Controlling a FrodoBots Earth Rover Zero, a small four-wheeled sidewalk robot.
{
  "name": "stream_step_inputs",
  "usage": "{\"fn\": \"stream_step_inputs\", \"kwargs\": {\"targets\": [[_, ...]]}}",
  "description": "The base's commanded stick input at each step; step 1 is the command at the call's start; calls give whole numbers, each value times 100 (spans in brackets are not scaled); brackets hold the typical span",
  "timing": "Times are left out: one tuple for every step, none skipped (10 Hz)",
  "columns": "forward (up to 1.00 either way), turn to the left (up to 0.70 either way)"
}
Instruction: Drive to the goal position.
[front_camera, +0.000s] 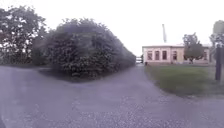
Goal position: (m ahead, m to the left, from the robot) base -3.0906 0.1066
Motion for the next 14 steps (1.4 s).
{"fn": "stream_step_inputs", "kwargs": {"targets": [[0, 45], [0, 45], [0, 45], [0, 45], [0, 45], [0, 45], [0, 45], [0, 45], [0, 45], [0, 45], [0, 45], [0, 45], [0, 45], [0, 45]]}}
